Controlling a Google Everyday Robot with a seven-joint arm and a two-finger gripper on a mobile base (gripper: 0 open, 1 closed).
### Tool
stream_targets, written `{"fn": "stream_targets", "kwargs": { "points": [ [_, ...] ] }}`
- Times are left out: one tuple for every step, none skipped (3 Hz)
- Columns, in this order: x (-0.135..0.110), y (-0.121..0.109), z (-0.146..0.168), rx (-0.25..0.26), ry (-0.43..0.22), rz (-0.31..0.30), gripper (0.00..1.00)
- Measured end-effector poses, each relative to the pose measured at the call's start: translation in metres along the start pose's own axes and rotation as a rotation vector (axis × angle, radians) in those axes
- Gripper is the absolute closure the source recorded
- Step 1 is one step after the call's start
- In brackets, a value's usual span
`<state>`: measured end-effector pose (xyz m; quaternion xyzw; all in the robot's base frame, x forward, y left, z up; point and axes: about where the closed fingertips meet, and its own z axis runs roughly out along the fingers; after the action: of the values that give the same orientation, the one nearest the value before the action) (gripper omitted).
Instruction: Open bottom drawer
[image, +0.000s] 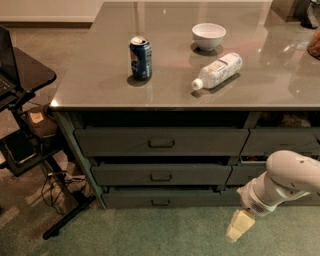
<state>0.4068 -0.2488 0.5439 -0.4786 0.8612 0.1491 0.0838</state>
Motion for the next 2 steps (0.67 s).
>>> {"fn": "stream_targets", "kwargs": {
  "points": [
    [0.001, 0.001, 0.002, -0.005, 0.000, 0.002, 0.00],
    [0.000, 0.006, 0.027, -0.051, -0.035, -0.003, 0.00]
  ]
}}
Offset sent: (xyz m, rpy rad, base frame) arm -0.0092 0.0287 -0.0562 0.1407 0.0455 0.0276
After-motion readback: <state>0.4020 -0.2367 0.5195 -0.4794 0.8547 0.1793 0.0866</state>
